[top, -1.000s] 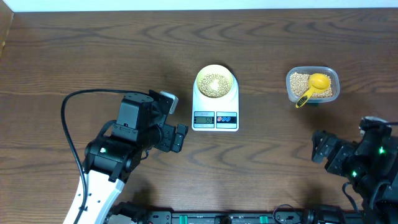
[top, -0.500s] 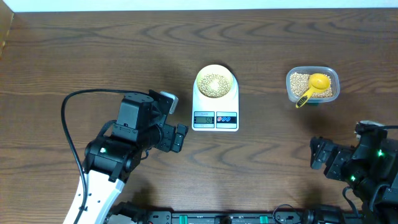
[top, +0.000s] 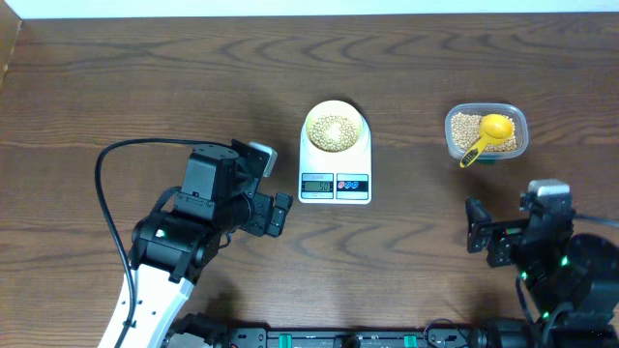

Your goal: Scoop item into bowl and weigh 50g on scale

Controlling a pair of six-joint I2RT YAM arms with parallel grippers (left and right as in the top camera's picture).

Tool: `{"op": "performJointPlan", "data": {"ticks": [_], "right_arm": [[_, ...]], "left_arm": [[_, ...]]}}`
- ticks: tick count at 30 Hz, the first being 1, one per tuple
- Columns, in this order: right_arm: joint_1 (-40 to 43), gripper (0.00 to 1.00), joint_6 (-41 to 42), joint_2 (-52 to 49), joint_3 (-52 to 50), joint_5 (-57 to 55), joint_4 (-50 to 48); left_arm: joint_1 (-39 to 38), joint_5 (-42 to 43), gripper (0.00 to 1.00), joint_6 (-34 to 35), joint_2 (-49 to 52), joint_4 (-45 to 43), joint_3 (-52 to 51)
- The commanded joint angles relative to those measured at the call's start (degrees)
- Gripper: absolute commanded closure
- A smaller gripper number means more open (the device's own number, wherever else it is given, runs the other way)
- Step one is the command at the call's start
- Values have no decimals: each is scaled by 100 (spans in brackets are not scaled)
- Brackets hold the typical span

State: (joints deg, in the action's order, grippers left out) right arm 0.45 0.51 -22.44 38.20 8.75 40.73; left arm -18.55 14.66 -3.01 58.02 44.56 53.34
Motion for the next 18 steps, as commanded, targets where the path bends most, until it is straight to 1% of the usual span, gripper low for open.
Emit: {"op": "performJointPlan", "data": {"ticks": [1,5,10,18], "right_arm": [[-55,1,-225,754,-719,-111,-483],[-59,1,-361,1388,-1429,-111,-1143],[-186,1,-835,1816,-2111,-116,-1810],[-409,1,-852,2194,-3053,-411,-3018]], "left_arm": [[-13,-59,6,-11,-4,-11,11],[-13,-59,6,-11,-4,-11,11],[-13,-59,6,-11,-4,-11,11],[-13,-59,7,-11,-4,-11,11]]}}
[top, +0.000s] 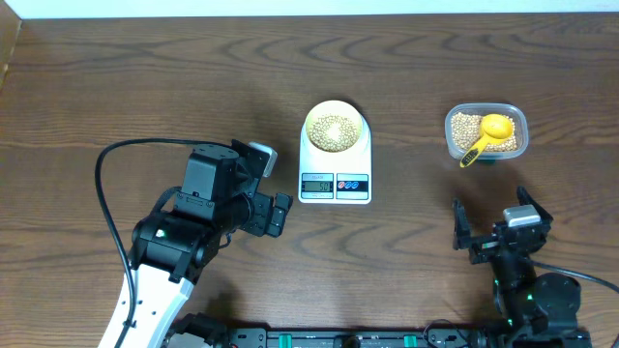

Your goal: Scoop item into bowl and weigh 50g on scale

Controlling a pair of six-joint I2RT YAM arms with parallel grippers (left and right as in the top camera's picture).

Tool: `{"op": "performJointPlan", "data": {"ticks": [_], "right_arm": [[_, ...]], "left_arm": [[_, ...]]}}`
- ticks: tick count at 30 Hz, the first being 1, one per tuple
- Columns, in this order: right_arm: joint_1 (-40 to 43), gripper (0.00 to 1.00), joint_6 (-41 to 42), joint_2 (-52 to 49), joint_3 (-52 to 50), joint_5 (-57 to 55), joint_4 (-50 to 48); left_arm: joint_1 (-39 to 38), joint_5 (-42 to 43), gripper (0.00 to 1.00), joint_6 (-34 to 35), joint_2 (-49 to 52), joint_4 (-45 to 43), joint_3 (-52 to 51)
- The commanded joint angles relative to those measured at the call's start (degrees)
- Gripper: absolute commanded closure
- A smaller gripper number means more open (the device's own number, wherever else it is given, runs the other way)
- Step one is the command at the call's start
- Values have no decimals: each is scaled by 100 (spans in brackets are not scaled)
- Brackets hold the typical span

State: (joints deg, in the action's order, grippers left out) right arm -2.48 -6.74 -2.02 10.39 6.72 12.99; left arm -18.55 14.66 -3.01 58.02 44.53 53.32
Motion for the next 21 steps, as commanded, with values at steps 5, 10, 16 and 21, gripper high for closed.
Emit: {"op": "performJointPlan", "data": {"ticks": [5,10,16,21], "right_arm": [[-308,1,-127,175,-802,-212,-1060],[-407,1,-127,175,-1008,-343,-1370],[-393,1,-94,175,-1008,-343,-1145],[-354,1,-37,175,-1008,-450,-870]], "left_arm": [[-13,-59,6,-13,-4,-9,13],[-13,-59,6,-11,-4,-9,13],[-13,-59,6,-11,-4,-9,13],[-13,-59,6,-11,-4,-9,13]]}}
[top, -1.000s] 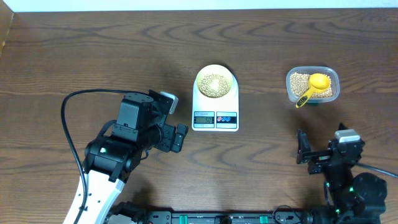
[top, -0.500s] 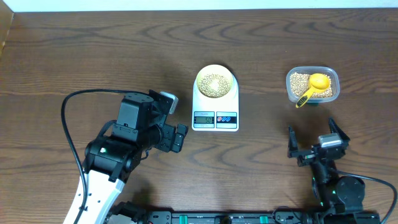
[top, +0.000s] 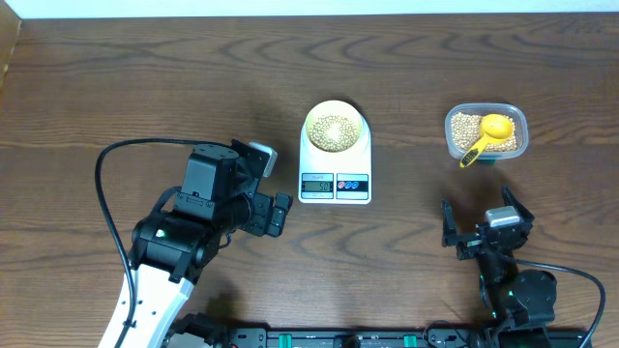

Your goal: Scoop item into bowl and weigh 50g on scale

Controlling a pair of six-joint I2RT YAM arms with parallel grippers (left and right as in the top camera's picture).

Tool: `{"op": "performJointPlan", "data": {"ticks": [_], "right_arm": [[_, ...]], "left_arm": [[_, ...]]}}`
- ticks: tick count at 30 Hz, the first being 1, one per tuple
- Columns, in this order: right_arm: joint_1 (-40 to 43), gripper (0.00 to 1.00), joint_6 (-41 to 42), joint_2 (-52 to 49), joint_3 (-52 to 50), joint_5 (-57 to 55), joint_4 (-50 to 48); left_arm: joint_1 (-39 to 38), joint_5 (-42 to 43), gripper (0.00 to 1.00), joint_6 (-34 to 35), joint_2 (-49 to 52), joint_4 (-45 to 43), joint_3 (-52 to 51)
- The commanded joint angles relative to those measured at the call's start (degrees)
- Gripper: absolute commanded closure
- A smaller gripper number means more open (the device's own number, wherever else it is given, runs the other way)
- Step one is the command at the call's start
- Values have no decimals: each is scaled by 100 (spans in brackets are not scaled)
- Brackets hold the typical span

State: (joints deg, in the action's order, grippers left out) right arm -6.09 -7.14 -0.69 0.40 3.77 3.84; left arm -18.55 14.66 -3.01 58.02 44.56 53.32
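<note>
A white scale (top: 335,166) stands mid-table with a bowl (top: 335,130) of tan beans on its platform; its display is too small to read. To the right, a clear container (top: 486,118) holds more beans, and the yellow scoop (top: 493,129) lies in it with its handle over the front rim. My right gripper (top: 481,219) hovers open and empty in front of the container, well short of it. Left of the scale, my left gripper (top: 279,214) points at the scale's front corner, its fingers close together with nothing between them.
A black cable (top: 104,184) loops out from the left arm over the dark wood table (top: 145,77). The right arm's base sits at the front edge, below its gripper.
The right arm has drawn in toward the front edge, and its open gripper now sits a little further left and higher in the view. Left arm, scale, bowl and scoop are unchanged.
The right arm was first at the front right with its gripper open near the edge. Then it stood more centred below the container, and now it is folded closer to its base. The scoop lay in the container and the bowl sat on the scale throughout.
</note>
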Motion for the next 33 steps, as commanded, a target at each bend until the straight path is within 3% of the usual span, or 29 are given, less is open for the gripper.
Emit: {"op": "performJointPlan", "data": {"ticks": [1,20,33], "right_arm": [[26,1,2,42,-9,-162,46],[540,1,404,42,-9,-232,66],[542,1,-111,42,-9,-214,66]], "left_arm": [[-13,-59,6,-11,-4,-11,13],[-13,-59,7,-13,-4,-11,13],[-13,-59,6,-11,-4,-11,13]]}}
